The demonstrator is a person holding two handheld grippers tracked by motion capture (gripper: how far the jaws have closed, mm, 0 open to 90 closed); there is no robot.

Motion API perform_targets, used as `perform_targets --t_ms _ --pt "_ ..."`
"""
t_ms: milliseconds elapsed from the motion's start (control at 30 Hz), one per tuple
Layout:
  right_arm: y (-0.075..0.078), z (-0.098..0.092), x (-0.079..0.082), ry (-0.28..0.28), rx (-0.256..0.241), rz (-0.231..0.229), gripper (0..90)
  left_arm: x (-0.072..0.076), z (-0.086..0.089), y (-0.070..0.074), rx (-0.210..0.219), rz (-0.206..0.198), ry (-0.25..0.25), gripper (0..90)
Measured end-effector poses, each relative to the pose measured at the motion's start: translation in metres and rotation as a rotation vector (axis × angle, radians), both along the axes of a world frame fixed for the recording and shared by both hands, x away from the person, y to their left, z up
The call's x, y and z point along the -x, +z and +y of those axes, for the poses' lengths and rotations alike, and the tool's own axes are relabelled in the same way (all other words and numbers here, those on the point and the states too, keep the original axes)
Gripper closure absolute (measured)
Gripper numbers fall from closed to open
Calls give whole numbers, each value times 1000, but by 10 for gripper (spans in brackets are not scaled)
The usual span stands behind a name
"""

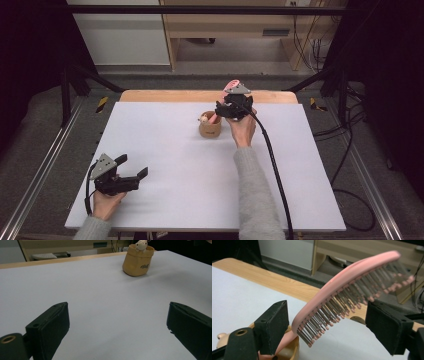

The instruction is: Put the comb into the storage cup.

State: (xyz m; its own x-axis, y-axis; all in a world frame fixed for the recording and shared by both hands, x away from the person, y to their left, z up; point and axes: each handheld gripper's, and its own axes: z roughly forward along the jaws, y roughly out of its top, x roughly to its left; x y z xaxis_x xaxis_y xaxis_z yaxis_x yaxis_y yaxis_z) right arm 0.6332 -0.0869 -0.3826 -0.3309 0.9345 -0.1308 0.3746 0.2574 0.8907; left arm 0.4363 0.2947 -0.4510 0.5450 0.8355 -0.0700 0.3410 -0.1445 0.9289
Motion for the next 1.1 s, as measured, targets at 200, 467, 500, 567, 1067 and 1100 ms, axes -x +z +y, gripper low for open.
perform_targets --t_ms 200,467,500,567,1067,1100 --pt "6 0 7 3 -6 0 97 0 0 0 0 0 3 45" --pt "6 -5 20 75 33 27 1 0 -1 0 -2 4 4 45" --pt "6 -6 22 86 23 22 1 0 -1 0 -3 4 5 45" --pt "7 -8 26 103 4 20 1 0 -1 -1 -2 4 5 45" --pt "20 -27 59 231 -166 -24 1 0 0 -1 -5 1 13 45" --pt "21 -28 62 234 -173 -27 1 0 0 -1 -4 0 15 45"
